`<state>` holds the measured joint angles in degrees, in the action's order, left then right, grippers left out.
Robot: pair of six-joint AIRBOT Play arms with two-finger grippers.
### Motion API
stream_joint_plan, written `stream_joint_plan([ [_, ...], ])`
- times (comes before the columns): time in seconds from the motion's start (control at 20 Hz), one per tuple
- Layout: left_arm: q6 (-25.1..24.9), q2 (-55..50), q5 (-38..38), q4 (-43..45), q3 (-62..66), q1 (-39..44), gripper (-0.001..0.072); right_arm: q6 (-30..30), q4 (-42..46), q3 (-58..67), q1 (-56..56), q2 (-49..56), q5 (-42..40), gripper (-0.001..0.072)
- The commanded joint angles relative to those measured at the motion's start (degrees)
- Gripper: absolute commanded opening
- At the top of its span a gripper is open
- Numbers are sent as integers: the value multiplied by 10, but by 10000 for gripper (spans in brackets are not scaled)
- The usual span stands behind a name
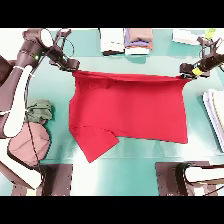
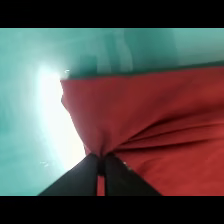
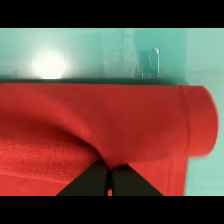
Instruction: Fold the shirts.
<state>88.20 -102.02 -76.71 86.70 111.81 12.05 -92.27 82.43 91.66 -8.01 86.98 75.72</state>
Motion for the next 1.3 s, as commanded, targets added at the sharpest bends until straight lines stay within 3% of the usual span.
stream_joint_plan([
  [0.0,-2,-17,-43,0,0,-5,26,27,2,28,0,23,18,16],
  [0.15,-2,-17,-70,-42,-33,-4,26,28,17,-42,0,-19,5,16],
  [0.4,4,-17,-2,-77,-146,-4,26,28,11,-191,7,-58,-64,18],
  [0.5,9,-17,-7,-76,-160,-4,27,28,-5,-214,10,-58,-69,19],
  [0.6,9,-17,-17,-72,-155,-5,28,27,-21,-209,10,-58,-69,63],
  [0.65,9,-16,-24,-66,-151,-5,85,28,-30,-199,10,-59,-65,215],
  [0.7,15,-15,-35,-57,-144,-5,377,28,-35,-186,10,-59,-57,333],
  [0.75,23,-9,-42,-46,-141,-5,532,28,-33,-173,10,-63,-47,348],
  [0.9,35,46,-61,11,-144,-5,529,28,-15,-182,-2,-106,-24,347],
  [1.05,48,146,-50,17,-223,-3,529,28,23,-276,-41,-184,17,347],
  [1.1,53,181,-39,15,-265,0,529,28,34,-317,-60,-211,33,378],
  [1.15,65,218,-26,15,-312,5,529,28,38,-361,-82,-237,43,497],
  [1.25,86,291,9,14,-412,22,529,28,43,-441,-130,-283,56,535],
])
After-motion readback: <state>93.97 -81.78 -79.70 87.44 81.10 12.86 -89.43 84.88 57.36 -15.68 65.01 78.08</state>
